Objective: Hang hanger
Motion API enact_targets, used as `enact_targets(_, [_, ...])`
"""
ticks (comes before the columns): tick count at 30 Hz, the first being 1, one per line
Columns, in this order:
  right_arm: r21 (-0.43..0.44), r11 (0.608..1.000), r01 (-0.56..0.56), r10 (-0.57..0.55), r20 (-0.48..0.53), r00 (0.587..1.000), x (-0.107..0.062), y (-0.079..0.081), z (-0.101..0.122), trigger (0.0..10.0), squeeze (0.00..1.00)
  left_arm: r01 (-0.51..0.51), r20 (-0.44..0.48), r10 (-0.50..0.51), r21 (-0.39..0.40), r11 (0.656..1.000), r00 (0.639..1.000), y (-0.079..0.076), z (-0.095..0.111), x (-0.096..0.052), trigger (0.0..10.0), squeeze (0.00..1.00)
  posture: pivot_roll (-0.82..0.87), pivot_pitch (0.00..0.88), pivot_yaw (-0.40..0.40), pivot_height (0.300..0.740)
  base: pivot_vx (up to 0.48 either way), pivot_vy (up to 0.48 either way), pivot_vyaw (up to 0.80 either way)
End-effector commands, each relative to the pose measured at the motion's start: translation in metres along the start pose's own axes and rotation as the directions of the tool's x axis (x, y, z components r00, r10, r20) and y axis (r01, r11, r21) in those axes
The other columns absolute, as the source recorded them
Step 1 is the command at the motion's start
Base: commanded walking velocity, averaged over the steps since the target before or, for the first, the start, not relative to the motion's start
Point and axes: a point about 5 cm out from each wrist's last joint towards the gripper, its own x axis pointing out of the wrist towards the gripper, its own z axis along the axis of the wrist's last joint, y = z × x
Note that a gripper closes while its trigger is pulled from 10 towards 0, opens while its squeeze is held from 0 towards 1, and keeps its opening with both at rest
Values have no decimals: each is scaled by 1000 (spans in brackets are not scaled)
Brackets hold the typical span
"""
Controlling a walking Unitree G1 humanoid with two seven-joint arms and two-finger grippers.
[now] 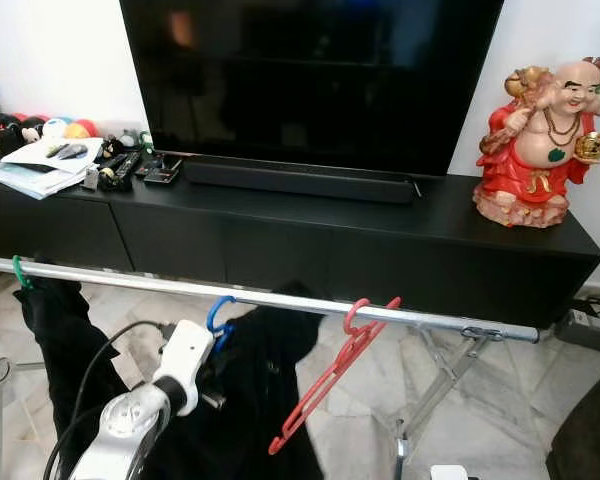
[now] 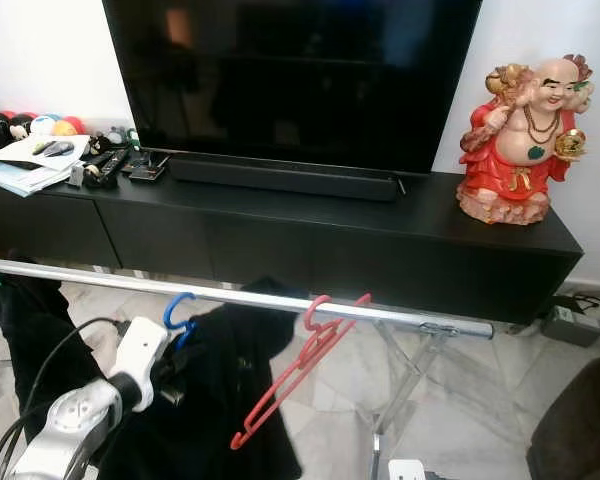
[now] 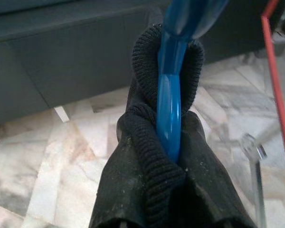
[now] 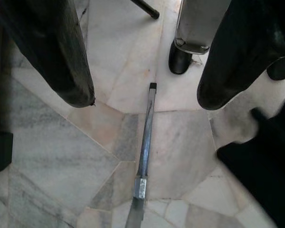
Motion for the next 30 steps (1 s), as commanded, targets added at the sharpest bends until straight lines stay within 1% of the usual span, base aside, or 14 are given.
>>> enact_targets(1, [4,1000,2,-2,-7,1000,0,2,0,10000,0,-45,7,45,17,999,999,7,2,2,10000,0,68,0,2,740,0,0,0])
enact_targets(4, [8,1000,5,-5,-8,1000,0,1,-1,10000,0,-67,20,67,13,998,998,10,6,5,10000,0,65,0,4,740,0,0,0])
enact_targets(8, [11,1000,10,-10,-11,1000,0,-1,-2,10000,0,-135,-6,135,3,991,991,20,3,4,10000,0,66,0,4,740,0,0,0])
enact_targets(9, [12,1000,11,-11,-13,1000,0,-1,-3,10000,0,-169,-28,169,0,986,985,23,-2,3,10000,0,69,0,4,740,0,0,0])
enact_targets(11, [12,1000,12,-12,-15,1000,-1,-2,-4,10000,0,-195,-49,195,6,981,980,26,-6,2,10000,0,69,0,4,740,0,0,0])
enact_targets(12, [11,1000,12,-12,-16,1000,-1,-2,-5,10000,0,-223,-58,222,-5,975,973,29,-9,1,10000,0,69,0,4,740,0,0,0])
enact_targets(18, [13,1000,14,-13,-17,1000,-1,-4,-6,10000,0,-284,-78,281,-22,959,956,33,-12,0,10000,0,66,0,3,740,0,0,0])
enact_targets(21, [12,1000,13,-13,-18,1000,-1,-4,-6,10000,0,-303,-99,300,-19,953,949,35,-15,1,10000,0,67,0,3,740,0,0,0])
enact_targets(22, [11,1000,14,-13,-19,1000,-1,-4,-6,10000,0,-321,-119,316,-24,947,941,36,-18,3,10000,0,65,0,3,740,0,0,0])
enact_targets(25, [14,1000,14,-14,-19,1000,-1,-4,-6,10000,0,-329,-137,323,-29,944,937,34,-18,9,10000,0,60,1,5,740,0,0,0])
enact_targets(26, [14,1000,14,-14,-20,1000,-1,-4,-6,10000,0,-316,-136,310,-26,948,941,32,-16,12,10000,0,57,3,7,740,0,0,0])
enact_targets(27, [14,1000,14,-14,-20,1000,-1,-4,-6,10000,0,-316,-136,310,-26,948,941,32,-16,12,10000,0,57,3,7,740,0,0,0])
enact_targets(29, [17,1000,16,-15,-22,1000,-1,-3,-6,10000,0,-278,-125,274,-18,960,954,29,-11,18,10000,0,54,4,12,740,0,0,0])
enact_targets(30, [17,1000,16,-15,-22,1000,-1,-3,-6,10000,0,-278,-125,274,-18,960,954,29,-11,18,10000,0,54,4,12,740,0,0,0])
